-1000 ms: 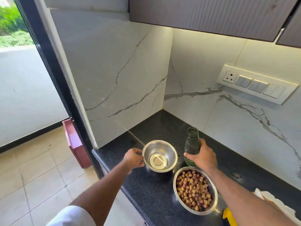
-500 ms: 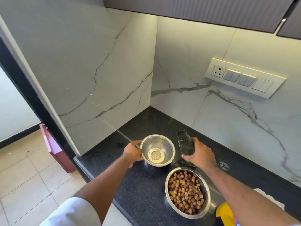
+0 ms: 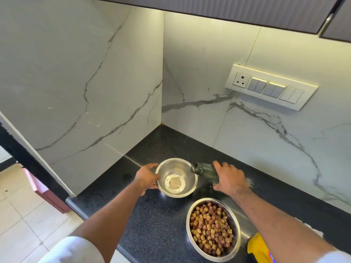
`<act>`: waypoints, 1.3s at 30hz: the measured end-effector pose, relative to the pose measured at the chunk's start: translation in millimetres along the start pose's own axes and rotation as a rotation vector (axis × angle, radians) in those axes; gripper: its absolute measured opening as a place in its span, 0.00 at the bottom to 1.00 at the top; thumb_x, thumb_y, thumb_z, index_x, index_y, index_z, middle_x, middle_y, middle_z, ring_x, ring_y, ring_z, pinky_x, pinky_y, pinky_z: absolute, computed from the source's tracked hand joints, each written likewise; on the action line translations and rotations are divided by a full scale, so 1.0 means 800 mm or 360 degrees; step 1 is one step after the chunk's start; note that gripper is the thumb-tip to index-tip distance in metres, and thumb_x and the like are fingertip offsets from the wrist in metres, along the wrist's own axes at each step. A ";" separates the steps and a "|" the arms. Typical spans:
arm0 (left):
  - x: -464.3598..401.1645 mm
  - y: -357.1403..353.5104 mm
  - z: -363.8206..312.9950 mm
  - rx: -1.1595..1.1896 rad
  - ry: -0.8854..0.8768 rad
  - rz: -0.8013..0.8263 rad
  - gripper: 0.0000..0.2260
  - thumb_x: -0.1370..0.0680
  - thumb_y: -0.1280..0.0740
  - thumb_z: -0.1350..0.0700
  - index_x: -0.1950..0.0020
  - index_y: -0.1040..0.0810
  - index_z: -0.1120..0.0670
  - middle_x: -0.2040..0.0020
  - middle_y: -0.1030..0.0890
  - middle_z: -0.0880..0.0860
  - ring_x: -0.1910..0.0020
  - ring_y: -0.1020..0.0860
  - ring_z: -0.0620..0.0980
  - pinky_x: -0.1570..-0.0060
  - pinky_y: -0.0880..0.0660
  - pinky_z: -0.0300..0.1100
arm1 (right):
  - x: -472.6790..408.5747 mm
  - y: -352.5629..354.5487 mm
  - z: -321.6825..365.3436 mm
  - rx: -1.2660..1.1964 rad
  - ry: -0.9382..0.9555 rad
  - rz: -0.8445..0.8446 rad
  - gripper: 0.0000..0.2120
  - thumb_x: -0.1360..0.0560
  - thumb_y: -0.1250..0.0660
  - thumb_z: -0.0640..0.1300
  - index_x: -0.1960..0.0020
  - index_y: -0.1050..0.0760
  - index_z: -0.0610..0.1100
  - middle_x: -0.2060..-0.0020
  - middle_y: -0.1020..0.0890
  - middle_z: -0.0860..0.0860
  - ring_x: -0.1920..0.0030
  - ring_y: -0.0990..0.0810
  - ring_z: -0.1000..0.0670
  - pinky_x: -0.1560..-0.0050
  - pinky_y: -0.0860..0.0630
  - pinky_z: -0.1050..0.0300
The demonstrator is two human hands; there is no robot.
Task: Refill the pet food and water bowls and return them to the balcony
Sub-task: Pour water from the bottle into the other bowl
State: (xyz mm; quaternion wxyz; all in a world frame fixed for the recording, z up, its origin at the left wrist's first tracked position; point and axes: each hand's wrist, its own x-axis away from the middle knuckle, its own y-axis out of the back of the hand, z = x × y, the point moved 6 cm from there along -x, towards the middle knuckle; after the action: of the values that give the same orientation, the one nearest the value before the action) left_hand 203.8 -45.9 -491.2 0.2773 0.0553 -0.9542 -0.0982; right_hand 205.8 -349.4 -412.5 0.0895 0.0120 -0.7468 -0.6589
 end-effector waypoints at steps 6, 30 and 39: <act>-0.005 -0.002 -0.002 0.0012 -0.0005 0.0091 0.28 0.24 0.26 0.68 0.26 0.24 0.51 0.51 0.19 0.49 0.63 0.13 0.48 0.69 0.18 0.42 | -0.012 -0.003 0.003 0.0133 0.0023 0.0005 0.43 0.31 0.22 0.60 0.25 0.41 0.53 0.37 0.23 0.45 0.39 0.23 0.43 0.47 0.18 0.45; -0.005 0.001 -0.003 0.0047 0.0052 0.0222 0.28 0.23 0.29 0.69 0.25 0.26 0.51 0.50 0.20 0.51 0.56 0.13 0.51 0.66 0.17 0.44 | -0.023 -0.002 -0.001 0.0328 -0.0003 0.0037 0.42 0.31 0.21 0.55 0.25 0.40 0.52 0.38 0.23 0.44 0.39 0.23 0.42 0.53 0.18 0.46; -0.002 0.002 -0.006 0.0038 0.0038 0.0224 0.28 0.23 0.29 0.69 0.25 0.26 0.52 0.49 0.19 0.52 0.57 0.13 0.51 0.65 0.16 0.45 | -0.022 0.007 -0.001 0.0332 0.0018 0.0029 0.41 0.30 0.21 0.54 0.26 0.41 0.52 0.36 0.24 0.43 0.37 0.24 0.41 0.51 0.16 0.46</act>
State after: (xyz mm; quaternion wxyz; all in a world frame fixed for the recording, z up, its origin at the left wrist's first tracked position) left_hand 207.6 -45.1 -488.2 0.2942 -0.0075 -0.9534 -0.0664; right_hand 223.8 -347.1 -409.1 0.0979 0.0183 -0.8110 -0.5765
